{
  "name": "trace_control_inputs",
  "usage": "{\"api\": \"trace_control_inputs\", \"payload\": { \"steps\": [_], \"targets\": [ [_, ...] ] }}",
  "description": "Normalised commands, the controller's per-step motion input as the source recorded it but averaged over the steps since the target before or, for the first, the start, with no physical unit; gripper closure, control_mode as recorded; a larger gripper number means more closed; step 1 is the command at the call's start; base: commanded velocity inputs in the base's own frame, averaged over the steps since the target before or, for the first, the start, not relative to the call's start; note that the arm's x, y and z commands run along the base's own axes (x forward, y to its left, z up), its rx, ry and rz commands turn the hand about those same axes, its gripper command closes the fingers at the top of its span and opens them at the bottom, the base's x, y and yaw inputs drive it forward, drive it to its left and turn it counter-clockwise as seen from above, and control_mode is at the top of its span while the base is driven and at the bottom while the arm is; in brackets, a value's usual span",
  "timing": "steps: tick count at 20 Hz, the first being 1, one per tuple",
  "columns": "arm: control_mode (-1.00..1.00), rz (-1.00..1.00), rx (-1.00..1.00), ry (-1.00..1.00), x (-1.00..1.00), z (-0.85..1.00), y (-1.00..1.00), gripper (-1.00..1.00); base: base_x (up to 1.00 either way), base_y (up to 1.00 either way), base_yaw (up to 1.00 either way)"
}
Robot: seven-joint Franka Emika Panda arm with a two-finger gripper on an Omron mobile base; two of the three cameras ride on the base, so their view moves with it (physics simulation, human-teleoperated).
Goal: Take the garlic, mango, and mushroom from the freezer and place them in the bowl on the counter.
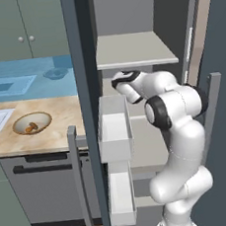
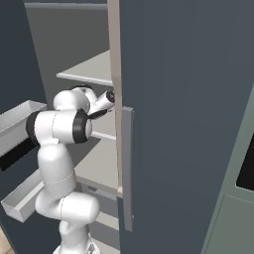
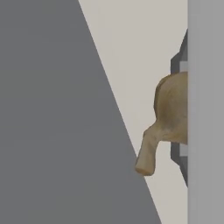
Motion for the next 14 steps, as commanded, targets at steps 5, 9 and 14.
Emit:
{"api": "trace_control_inputs", "payload": {
  "steps": [5,9,14],
  "targets": [
    [-1.0,0.0,0.05,-0.06,-0.53,-0.19,-0.06,1.0,0.0,0.0,0.0],
    [-1.0,-0.01,0.08,-0.04,-0.75,0.0,-0.01,1.0,0.0,0.0,0.0],
    [-1.0,-0.04,0.08,-0.05,-0.79,0.0,-0.2,1.0,0.0,0.0,0.0]
  ]
}}
